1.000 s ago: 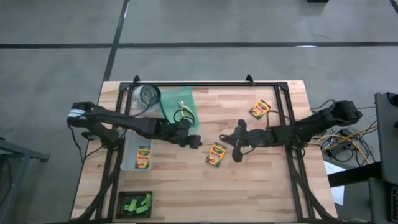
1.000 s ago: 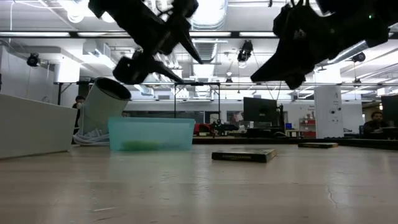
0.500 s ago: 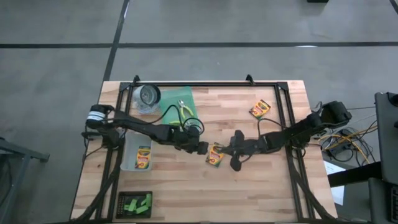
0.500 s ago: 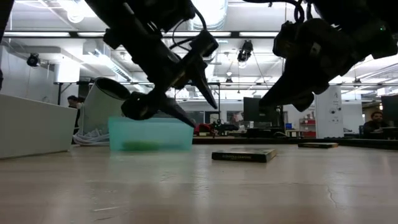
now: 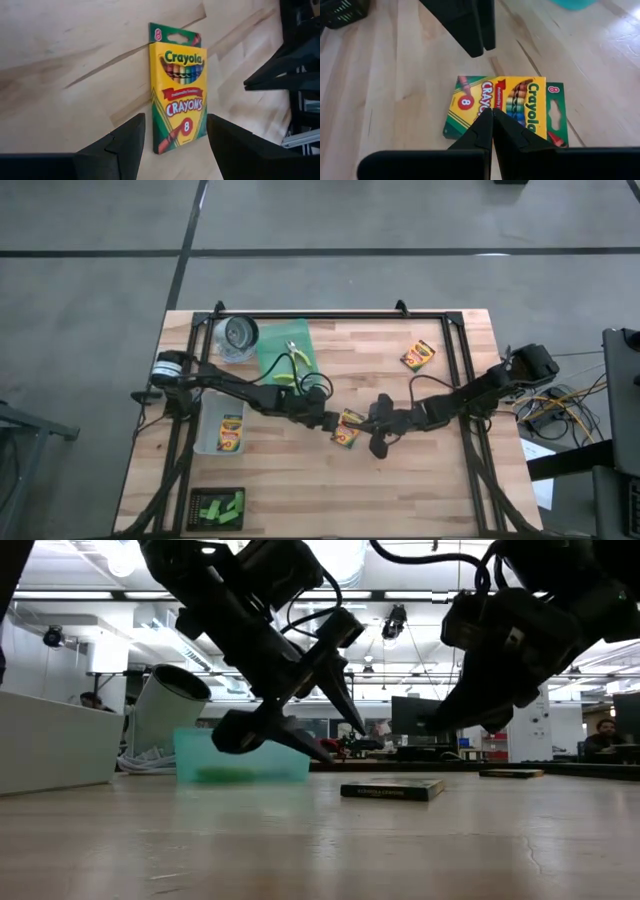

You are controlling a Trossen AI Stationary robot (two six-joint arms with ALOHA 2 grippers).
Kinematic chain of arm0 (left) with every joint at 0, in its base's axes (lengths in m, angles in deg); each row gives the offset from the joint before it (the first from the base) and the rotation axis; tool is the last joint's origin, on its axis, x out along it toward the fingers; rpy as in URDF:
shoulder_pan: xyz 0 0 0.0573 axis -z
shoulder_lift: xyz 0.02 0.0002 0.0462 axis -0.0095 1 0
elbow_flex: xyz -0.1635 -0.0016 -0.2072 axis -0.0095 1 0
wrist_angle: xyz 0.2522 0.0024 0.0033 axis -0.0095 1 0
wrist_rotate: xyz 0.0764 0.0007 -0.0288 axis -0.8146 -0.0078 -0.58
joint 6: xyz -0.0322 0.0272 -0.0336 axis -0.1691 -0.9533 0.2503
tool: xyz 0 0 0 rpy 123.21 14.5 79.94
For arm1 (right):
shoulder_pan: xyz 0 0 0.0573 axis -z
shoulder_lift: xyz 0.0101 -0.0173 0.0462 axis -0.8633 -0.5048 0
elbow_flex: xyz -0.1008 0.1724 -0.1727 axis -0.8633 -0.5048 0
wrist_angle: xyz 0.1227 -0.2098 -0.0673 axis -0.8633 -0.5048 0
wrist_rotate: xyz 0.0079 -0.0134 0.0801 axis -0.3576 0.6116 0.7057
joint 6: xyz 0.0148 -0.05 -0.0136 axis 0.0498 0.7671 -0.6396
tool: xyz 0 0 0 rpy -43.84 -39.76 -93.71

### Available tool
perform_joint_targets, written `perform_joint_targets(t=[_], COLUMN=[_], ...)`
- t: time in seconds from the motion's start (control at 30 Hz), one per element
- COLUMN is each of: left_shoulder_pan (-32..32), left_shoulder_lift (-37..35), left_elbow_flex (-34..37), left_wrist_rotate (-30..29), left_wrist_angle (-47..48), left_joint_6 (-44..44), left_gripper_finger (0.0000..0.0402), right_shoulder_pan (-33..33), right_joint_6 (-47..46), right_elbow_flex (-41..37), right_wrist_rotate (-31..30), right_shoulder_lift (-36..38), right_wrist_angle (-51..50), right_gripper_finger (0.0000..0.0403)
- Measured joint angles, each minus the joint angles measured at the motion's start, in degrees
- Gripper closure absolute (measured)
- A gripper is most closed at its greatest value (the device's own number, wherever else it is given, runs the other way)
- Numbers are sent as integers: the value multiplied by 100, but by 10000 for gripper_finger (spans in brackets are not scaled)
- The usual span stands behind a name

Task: Pick & Place School Supplies
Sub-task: Put the yellow crayon box into the gray bin

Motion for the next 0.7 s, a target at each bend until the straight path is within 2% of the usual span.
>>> perform_joint_targets(t=[0.23,0.7], left_shoulder_pan=[-7,-13], left_shoulder_lift=[0,0], left_elbow_flex=[0,0], left_wrist_rotate=[-78,-164], left_wrist_angle=[-46,-51], left_joint_6=[550,313], left_gripper_finger=[186,186], right_shoulder_pan=[-5,-5], right_joint_6=[-1,-274], right_elbow_flex=[-42,-32], right_wrist_rotate=[-5,101], right_shoulder_lift=[-77,-758], right_wrist_angle=[25,776], right_gripper_finger=[394,394])
